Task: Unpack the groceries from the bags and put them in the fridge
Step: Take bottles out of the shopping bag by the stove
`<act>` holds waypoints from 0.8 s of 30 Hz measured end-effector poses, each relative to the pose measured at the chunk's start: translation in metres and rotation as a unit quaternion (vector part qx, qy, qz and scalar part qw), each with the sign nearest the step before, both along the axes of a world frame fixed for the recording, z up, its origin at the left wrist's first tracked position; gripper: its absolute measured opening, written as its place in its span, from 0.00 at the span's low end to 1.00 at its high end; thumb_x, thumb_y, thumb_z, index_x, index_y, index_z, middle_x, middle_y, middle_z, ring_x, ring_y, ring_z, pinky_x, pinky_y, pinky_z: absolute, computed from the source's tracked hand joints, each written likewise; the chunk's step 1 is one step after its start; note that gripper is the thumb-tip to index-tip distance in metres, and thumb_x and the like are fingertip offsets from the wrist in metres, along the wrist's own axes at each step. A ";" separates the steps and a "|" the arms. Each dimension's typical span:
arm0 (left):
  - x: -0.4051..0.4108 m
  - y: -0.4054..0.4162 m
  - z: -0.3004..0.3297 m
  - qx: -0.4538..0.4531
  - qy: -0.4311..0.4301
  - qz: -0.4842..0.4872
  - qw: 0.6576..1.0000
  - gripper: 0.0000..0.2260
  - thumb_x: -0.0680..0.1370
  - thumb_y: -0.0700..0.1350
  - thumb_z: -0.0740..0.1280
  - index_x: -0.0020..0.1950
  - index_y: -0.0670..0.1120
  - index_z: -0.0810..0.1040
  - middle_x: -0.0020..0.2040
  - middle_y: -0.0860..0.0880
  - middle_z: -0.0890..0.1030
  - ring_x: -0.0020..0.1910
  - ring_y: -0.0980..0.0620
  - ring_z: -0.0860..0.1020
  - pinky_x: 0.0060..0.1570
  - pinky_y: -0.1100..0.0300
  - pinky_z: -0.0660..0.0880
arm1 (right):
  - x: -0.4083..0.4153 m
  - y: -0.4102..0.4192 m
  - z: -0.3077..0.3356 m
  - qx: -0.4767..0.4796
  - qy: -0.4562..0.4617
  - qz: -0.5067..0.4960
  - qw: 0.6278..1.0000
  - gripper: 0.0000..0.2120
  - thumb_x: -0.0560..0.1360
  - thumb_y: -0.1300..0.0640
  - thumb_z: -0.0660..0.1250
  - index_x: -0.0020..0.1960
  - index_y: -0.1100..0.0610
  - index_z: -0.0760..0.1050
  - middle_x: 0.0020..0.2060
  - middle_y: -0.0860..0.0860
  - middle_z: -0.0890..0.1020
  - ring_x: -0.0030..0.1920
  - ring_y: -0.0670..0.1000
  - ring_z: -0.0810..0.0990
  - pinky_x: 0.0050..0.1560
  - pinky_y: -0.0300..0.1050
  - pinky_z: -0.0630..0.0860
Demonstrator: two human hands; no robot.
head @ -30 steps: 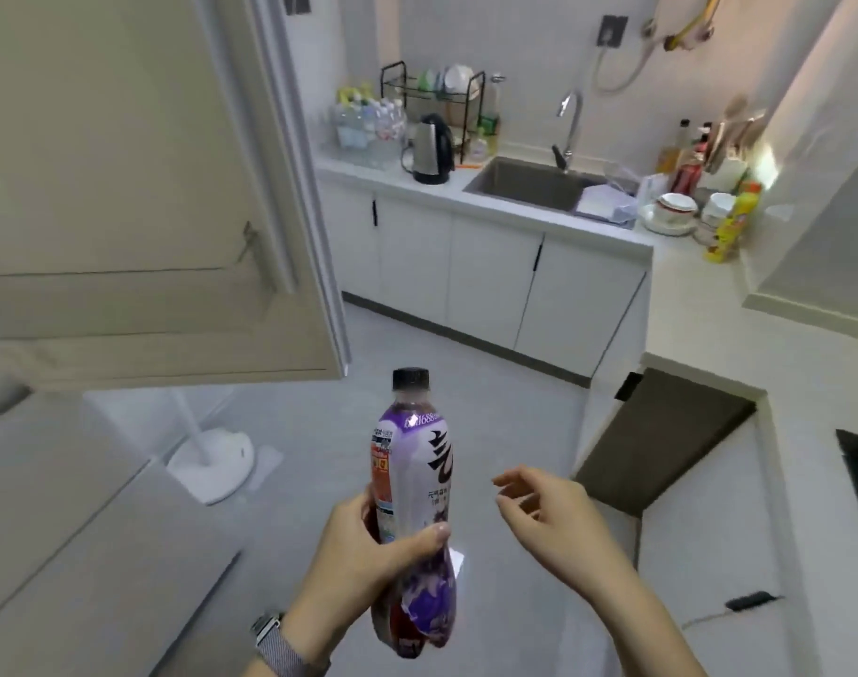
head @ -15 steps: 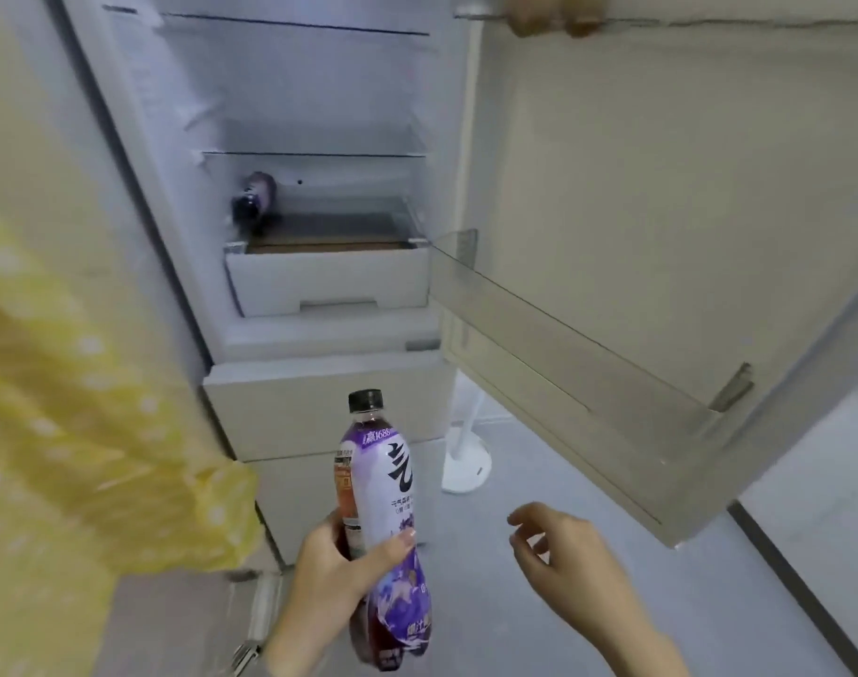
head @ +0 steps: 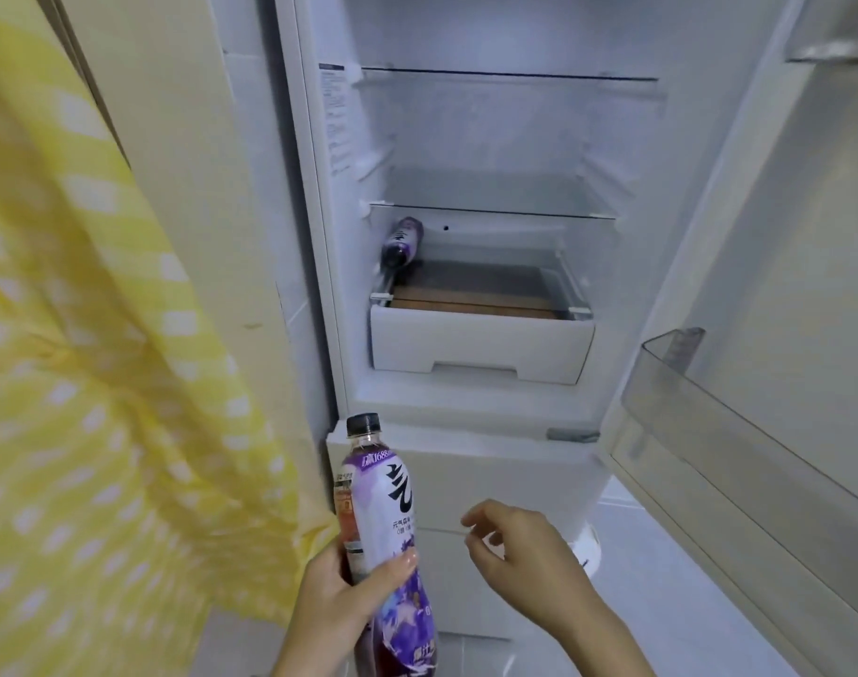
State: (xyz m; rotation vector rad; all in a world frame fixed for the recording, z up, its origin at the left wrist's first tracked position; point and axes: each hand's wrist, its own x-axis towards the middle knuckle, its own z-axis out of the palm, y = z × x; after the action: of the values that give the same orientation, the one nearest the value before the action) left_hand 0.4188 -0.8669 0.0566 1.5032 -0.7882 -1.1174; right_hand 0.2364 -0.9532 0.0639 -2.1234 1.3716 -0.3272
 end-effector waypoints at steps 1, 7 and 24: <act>0.006 -0.012 0.001 0.002 0.001 0.003 1.000 0.26 0.55 0.50 0.80 0.51 0.46 0.80 0.41 0.52 0.86 0.40 0.54 0.84 0.37 0.63 0.78 | 0.004 -0.011 0.001 -0.006 0.010 0.000 1.000 0.11 0.77 0.48 0.60 0.59 0.44 0.75 0.49 0.38 0.80 0.51 0.41 0.77 0.53 0.38 0.76; 0.023 -0.086 0.003 0.018 0.020 -0.001 1.000 0.16 0.65 0.41 0.79 0.49 0.45 0.79 0.39 0.50 0.86 0.37 0.53 0.84 0.32 0.66 0.78 | 0.015 -0.078 0.003 0.018 -0.003 -0.028 0.999 0.14 0.77 0.47 0.62 0.63 0.42 0.69 0.49 0.38 0.79 0.51 0.40 0.77 0.54 0.37 0.76; 0.044 -0.300 0.023 -0.045 -0.093 -0.072 0.992 0.25 0.58 0.54 0.81 0.51 0.53 0.78 0.45 0.60 0.85 0.44 0.60 0.83 0.42 0.66 0.78 | 0.063 -0.267 0.046 0.147 -0.203 -0.095 0.963 0.07 0.79 0.50 0.62 0.56 0.47 0.75 0.48 0.44 0.82 0.26 0.42 0.75 0.28 0.39 0.74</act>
State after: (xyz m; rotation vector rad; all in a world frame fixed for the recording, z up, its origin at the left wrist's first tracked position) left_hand 0.4623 -1.1665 0.0798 1.5075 -1.0770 -1.0424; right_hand 0.2995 -1.2205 0.1099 -1.5794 1.2864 -0.5635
